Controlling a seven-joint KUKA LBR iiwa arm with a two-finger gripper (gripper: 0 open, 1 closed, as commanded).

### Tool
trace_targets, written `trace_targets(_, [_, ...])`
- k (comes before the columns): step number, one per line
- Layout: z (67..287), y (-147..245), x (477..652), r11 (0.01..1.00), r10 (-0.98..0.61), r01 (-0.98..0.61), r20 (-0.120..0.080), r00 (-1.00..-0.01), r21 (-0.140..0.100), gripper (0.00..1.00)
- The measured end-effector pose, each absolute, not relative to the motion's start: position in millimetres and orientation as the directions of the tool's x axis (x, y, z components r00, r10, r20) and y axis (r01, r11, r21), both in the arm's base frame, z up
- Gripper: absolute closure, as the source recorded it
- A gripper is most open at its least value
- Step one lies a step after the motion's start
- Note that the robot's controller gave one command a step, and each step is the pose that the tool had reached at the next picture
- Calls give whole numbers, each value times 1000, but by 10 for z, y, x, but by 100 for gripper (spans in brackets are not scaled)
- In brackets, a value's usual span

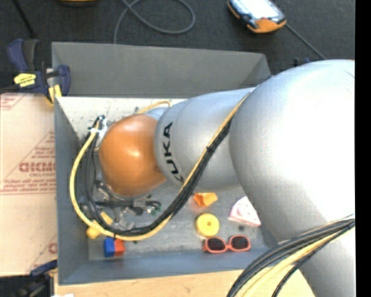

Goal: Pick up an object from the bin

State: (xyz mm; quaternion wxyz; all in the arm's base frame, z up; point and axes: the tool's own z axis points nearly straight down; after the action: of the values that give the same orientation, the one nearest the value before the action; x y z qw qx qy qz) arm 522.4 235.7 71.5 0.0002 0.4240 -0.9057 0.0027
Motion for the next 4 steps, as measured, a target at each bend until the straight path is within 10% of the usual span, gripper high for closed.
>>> trace_targets(1, [794,2365,4907,582,-813,-813,-34,-582,-20,100])
trace_targets(4, [873,2363,4897,584,-812,-812,-17,-584,-10,100])
